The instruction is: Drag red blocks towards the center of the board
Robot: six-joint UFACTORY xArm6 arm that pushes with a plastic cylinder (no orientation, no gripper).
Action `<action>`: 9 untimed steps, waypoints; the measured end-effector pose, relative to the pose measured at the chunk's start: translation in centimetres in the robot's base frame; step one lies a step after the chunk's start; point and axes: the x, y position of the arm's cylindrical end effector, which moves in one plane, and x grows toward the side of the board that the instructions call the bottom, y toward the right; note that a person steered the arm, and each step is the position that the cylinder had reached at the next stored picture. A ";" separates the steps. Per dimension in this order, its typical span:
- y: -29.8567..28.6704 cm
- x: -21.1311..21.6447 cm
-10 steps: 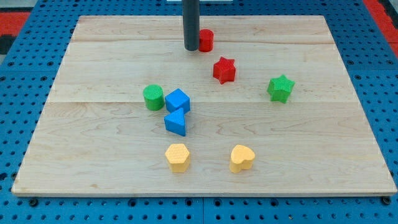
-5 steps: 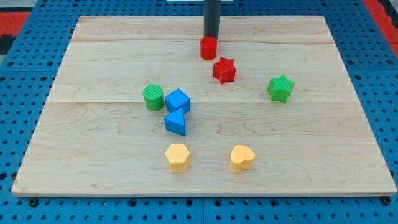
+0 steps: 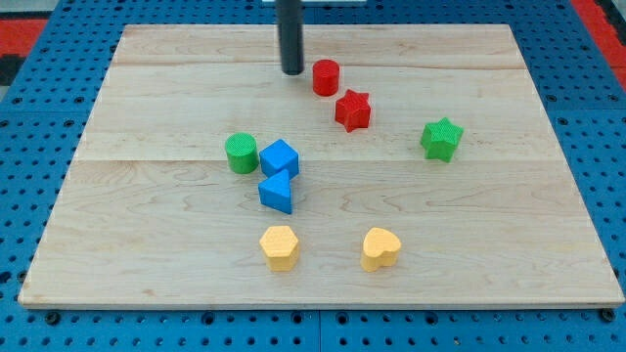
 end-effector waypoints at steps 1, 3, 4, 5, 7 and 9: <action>7.2 1.3; 9.2 1.4; 14.7 1.9; 19.8 2.0; 9.0 5.8; 5.5 8.7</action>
